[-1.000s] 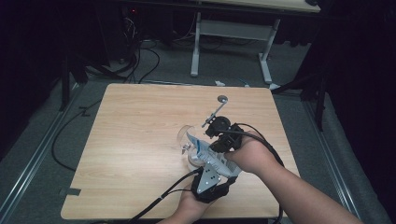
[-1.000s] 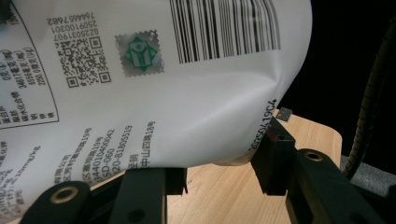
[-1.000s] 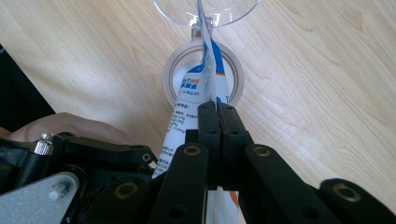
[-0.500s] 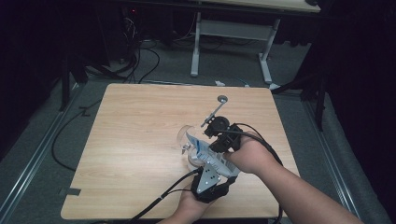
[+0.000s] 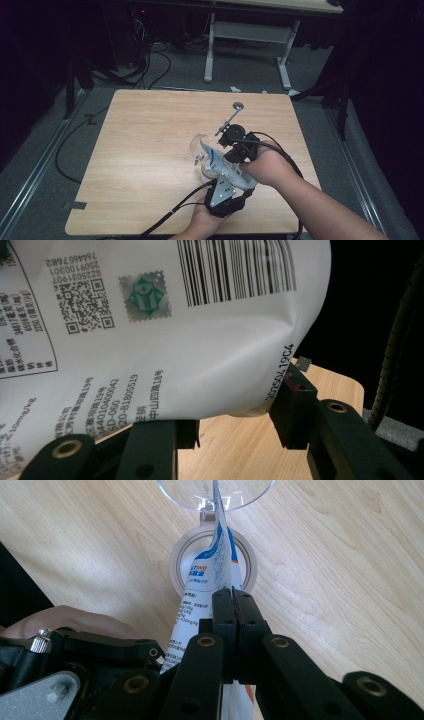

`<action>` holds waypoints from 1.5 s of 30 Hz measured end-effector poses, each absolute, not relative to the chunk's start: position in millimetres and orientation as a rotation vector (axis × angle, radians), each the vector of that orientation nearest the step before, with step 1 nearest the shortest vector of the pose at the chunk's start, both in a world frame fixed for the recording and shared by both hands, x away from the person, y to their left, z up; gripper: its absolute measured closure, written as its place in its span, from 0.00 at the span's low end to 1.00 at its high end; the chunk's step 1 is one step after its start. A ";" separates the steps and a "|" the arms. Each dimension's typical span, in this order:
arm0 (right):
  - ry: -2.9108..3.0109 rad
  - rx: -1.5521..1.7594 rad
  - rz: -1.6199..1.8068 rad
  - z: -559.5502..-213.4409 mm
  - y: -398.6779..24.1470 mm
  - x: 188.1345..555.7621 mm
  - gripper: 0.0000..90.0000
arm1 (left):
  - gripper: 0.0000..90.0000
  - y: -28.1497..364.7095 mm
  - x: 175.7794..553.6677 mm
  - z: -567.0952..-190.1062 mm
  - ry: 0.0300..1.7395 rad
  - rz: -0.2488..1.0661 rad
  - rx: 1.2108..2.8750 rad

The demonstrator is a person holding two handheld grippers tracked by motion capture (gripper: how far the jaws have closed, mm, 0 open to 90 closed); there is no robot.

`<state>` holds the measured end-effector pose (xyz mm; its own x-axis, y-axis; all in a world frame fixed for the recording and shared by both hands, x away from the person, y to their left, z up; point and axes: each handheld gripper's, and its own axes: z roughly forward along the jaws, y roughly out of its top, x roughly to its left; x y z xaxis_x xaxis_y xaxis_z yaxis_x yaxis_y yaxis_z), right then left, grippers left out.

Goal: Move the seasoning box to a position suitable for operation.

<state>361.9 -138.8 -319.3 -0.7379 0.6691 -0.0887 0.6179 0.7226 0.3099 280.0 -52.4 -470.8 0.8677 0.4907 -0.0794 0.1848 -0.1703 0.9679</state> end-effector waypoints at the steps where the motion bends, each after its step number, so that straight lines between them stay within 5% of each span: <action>1: 2.733 1.034 0.387 -319.4 -138.7 361.7 1.00 | 0.67 -52.4 279.8 -470.9 0.519 0.294 1.745; 45: 2.736 1.022 0.403 -319.9 -139.6 362.5 1.00 | 0.66 -53.6 279.2 -468.8 0.508 0.286 1.739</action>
